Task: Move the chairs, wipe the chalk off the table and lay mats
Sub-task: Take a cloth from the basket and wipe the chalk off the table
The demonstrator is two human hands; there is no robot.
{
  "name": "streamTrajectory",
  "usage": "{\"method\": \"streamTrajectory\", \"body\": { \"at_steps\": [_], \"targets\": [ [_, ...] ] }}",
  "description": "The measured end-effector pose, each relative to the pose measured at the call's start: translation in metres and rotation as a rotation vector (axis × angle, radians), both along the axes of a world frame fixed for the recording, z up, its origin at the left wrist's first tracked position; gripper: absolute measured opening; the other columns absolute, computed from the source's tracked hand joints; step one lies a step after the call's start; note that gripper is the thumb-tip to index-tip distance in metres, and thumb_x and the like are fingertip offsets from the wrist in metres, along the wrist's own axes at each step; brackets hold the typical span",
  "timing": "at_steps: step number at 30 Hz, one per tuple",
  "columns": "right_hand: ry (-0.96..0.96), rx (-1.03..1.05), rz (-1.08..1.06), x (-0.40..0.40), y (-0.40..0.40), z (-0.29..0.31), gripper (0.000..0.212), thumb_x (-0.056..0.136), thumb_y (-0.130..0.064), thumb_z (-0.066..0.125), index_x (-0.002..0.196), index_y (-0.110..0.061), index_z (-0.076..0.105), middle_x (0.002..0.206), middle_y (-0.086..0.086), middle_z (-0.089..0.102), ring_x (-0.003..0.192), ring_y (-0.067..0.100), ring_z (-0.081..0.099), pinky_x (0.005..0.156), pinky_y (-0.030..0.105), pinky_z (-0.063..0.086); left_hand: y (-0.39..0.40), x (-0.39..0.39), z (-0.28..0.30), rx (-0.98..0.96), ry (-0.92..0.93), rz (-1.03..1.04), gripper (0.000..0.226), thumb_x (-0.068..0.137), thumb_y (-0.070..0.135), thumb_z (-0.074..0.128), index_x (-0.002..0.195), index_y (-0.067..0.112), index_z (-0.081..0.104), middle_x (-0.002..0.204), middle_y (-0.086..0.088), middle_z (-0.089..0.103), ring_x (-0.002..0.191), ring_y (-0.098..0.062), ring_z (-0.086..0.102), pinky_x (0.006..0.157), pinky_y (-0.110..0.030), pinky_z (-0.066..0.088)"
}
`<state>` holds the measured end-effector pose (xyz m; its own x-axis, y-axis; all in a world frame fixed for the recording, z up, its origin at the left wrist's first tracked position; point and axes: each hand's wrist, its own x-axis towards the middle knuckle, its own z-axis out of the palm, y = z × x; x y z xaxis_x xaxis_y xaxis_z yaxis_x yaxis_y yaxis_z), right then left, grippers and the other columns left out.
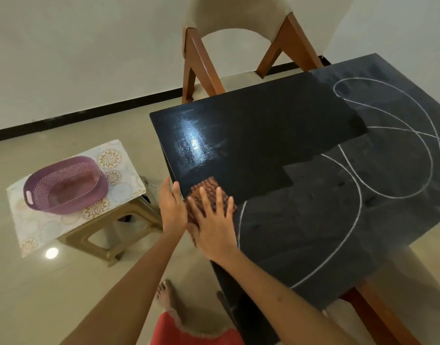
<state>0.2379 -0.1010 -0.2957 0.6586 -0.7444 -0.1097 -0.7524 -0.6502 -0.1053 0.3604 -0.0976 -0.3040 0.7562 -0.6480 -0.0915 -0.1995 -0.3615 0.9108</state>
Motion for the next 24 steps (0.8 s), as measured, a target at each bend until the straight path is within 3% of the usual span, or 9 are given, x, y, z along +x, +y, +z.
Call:
{"method": "streamTrajectory", "body": {
  "at_steps": [2, 5, 9, 14, 19, 24],
  "targets": [
    [-0.001, -0.009, 0.057, -0.008, 0.011, -0.005, 0.059, 0.098, -0.054, 0.03, 0.151, -0.033, 0.021, 0.16, 0.004, 0.02, 0.146, 0.041, 0.013, 0.112, 0.065, 0.018, 0.001, -0.004, 0.002, 0.01, -0.01, -0.013, 0.049, 0.103, 0.036, 0.029, 0.145, 0.012, 0.034, 0.147, -0.006, 0.04, 0.137, -0.018, 0.033, 0.107, -0.023, 0.02],
    [0.0, -0.007, 0.074, -0.025, 0.005, -0.004, 0.055, 0.1, -0.055, 0.017, 0.152, -0.036, 0.018, 0.162, 0.0, 0.016, 0.148, 0.038, 0.01, 0.116, 0.062, 0.012, 0.003, -0.008, 0.004, 0.035, -0.028, -0.047, 0.05, 0.103, 0.036, 0.028, 0.145, 0.011, 0.033, 0.148, -0.008, 0.04, 0.138, -0.02, 0.033, 0.113, -0.029, 0.022],
    [0.053, -0.012, -0.127, -0.058, -0.03, -0.001, 0.056, 0.099, -0.049, 0.019, 0.153, -0.033, 0.016, 0.163, 0.003, 0.011, 0.147, 0.041, 0.008, 0.116, 0.062, 0.009, 0.007, -0.01, 0.003, 0.07, -0.061, -0.108, 0.051, 0.102, 0.037, 0.027, 0.143, 0.008, 0.036, 0.144, -0.009, 0.044, 0.136, -0.023, 0.037, 0.114, -0.045, 0.029],
    [0.087, 0.005, -0.421, -0.116, -0.074, 0.005, 0.057, 0.101, -0.048, 0.019, 0.154, -0.033, 0.006, 0.163, 0.003, 0.001, 0.147, 0.039, -0.005, 0.116, 0.061, 0.004, 0.014, -0.018, 0.005, 0.093, -0.076, -0.156, 0.053, 0.102, 0.038, 0.025, 0.145, 0.009, 0.034, 0.148, -0.008, 0.04, 0.139, -0.022, 0.032, 0.117, -0.043, 0.024],
    [0.051, 0.092, -0.553, -0.11, -0.07, 0.009, 0.059, 0.102, -0.049, 0.021, 0.154, -0.032, 0.002, 0.163, 0.004, -0.009, 0.146, 0.041, -0.012, 0.115, 0.063, 0.001, 0.019, -0.027, 0.008, 0.123, -0.059, -0.164, 0.055, 0.102, 0.039, 0.026, 0.149, 0.01, 0.025, 0.154, -0.007, 0.031, 0.143, -0.02, 0.025, 0.119, -0.036, 0.018],
    [0.037, 0.056, -0.299, -0.08, -0.012, 0.011, 0.058, 0.1, -0.052, 0.022, 0.154, -0.035, 0.007, 0.163, 0.004, 0.003, 0.147, 0.042, -0.004, 0.115, 0.063, 0.001, 0.023, -0.032, 0.005, 0.109, -0.09, -0.138, 0.053, 0.102, 0.036, 0.029, 0.149, 0.011, 0.022, 0.152, -0.008, 0.032, 0.142, -0.02, 0.026, 0.115, -0.031, 0.018]
  ]
}}
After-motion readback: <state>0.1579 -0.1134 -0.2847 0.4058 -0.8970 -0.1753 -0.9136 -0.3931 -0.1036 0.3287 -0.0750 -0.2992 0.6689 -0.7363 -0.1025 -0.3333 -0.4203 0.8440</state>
